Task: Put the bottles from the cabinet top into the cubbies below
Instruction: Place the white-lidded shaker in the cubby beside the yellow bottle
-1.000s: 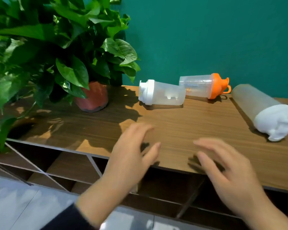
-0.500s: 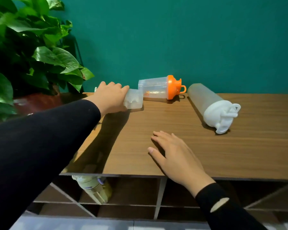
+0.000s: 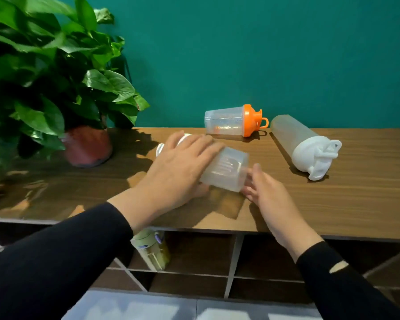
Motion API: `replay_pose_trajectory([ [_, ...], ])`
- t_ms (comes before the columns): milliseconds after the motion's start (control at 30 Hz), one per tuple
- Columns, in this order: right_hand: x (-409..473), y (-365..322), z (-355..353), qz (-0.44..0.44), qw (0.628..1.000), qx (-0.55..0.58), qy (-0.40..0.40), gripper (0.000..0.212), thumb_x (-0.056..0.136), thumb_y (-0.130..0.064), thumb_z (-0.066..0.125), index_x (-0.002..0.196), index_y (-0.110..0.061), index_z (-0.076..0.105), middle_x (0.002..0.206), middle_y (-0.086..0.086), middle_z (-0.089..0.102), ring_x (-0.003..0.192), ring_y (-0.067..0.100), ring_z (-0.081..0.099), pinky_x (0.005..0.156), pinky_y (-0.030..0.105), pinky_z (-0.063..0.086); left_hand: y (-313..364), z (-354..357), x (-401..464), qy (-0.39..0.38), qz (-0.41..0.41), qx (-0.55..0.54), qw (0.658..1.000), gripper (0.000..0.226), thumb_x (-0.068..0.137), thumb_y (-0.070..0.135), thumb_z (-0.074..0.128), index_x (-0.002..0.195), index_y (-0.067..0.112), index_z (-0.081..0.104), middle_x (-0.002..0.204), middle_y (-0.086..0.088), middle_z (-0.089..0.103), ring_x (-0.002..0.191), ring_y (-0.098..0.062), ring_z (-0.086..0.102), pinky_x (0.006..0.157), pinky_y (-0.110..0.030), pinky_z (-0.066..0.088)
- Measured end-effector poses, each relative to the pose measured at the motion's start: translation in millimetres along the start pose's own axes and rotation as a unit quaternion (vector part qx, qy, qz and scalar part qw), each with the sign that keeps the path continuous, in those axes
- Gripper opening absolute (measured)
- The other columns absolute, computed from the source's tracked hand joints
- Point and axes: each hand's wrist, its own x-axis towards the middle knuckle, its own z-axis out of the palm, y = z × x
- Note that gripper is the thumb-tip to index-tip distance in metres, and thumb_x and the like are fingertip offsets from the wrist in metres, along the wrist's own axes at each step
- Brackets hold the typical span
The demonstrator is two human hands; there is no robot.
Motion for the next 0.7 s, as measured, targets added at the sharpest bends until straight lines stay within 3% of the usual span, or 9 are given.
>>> replay_pose_trajectory([
  [67,-15.7,-5.2,-2.5,0.118,0.961,0.227,-0.108,0.074,0.085,-0.068,0.047,0.135,-0.015,0.062,0.124,0.015,0.073,0.120,0.030,0.068,0.108,0.057,0.047,25.9,-16.9,-28.1,0.005,0.044,-0.018,0.999,0.075,0.076,0.044,0.072,0.142,0.022,0.041,0.148,-0.007,0.049,0.138,-0.029,0.042,0.115,-0.054,0.026],
  [100,-27.3,-6.3,-3.0,0.144,0.934,0.274,-0.181,0.080,0.081,-0.071,0.054,0.136,-0.014,0.062,0.131,0.022,0.068,0.124,0.037,0.064,0.108,0.061,0.046,36.6,-23.3,-43.5,0.011,0.062,-0.021,0.998,0.071,0.079,0.042,0.072,0.141,0.024,0.041,0.149,-0.007,0.048,0.140,-0.031,0.040,0.116,-0.057,0.023],
  [200,-62.4,4.9,-2.3,0.133,0.873,0.267,-0.386,0.084,0.078,-0.057,0.074,0.147,-0.014,0.052,0.149,0.026,0.052,0.137,0.040,0.051,0.113,0.055,0.041,58.9,-36.3,-87.8,0.039,0.131,-0.027,0.990,0.053,0.094,0.032,0.063,0.142,0.032,0.040,0.152,-0.003,0.040,0.144,-0.034,0.035,0.114,-0.063,0.023],
  [300,-97.1,23.9,13.0,0.125,0.847,0.265,-0.443,0.082,0.084,-0.024,0.080,0.155,-0.013,0.040,0.156,0.027,0.042,0.143,0.041,0.042,0.118,0.050,0.033,71.1,-43.4,-134.8,0.035,0.175,-0.062,0.982,0.047,0.102,0.034,0.053,0.147,0.035,0.037,0.155,0.000,0.037,0.149,-0.030,0.030,0.116,-0.061,0.024],
  [400,-127.7,43.2,28.5,0.120,0.891,0.213,-0.381,0.097,0.077,-0.010,0.088,0.155,-0.032,0.037,0.154,0.013,0.051,0.141,0.030,0.049,0.119,0.048,0.033,86.8,-38.0,-186.0,0.080,0.064,-0.257,0.961,0.049,0.099,0.048,0.044,0.145,0.031,0.041,0.154,-0.001,0.040,0.143,-0.028,0.041,0.112,-0.057,0.034],
  [500,-141.0,60.4,43.7,0.107,0.942,0.034,-0.316,0.109,0.080,-0.009,0.087,0.147,-0.062,0.021,0.146,-0.033,0.050,0.134,-0.008,0.049,0.109,0.020,0.044,113.0,-27.0,-219.0,0.147,-0.190,-0.433,0.869,0.055,0.082,0.059,0.068,0.132,0.045,0.050,0.134,0.013,0.056,0.119,-0.013,0.060,0.093,-0.029,0.051],
  [567,-142.6,74.2,54.6,0.115,0.951,-0.047,-0.282,0.111,0.076,-0.014,0.089,0.147,-0.061,0.018,0.146,-0.034,0.043,0.132,-0.007,0.046,0.115,0.029,0.042,136.4,-18.0,-219.9,0.072,-0.397,-0.535,0.743,0.072,0.065,0.043,0.084,0.125,0.057,0.046,0.119,0.022,0.060,0.101,-0.004,0.064,0.071,-0.012,0.052],
  [633,-140.5,87.3,63.0,0.137,0.956,-0.091,-0.241,0.108,0.072,-0.014,0.089,0.140,-0.058,0.018,0.139,-0.026,0.043,0.122,0.001,0.050,0.107,0.027,0.048,149.4,0.0,-212.6,-0.052,-0.492,-0.619,0.610,0.077,0.073,0.021,0.084,0.130,0.047,0.040,0.119,0.021,0.057,0.099,-0.002,0.060,0.058,-0.005,0.050],
  [700,-132.1,104.0,66.9,0.131,0.965,-0.102,-0.203,0.104,0.070,-0.014,0.089,0.138,-0.057,0.023,0.135,-0.020,0.048,0.120,0.006,0.054,0.088,0.017,0.055,145.2,17.6,-200.4,-0.063,-0.523,-0.614,0.588,0.075,0.076,0.014,0.083,0.131,0.041,0.040,0.123,0.018,0.057,0.103,-0.001,0.059,0.058,-0.002,0.049],
])
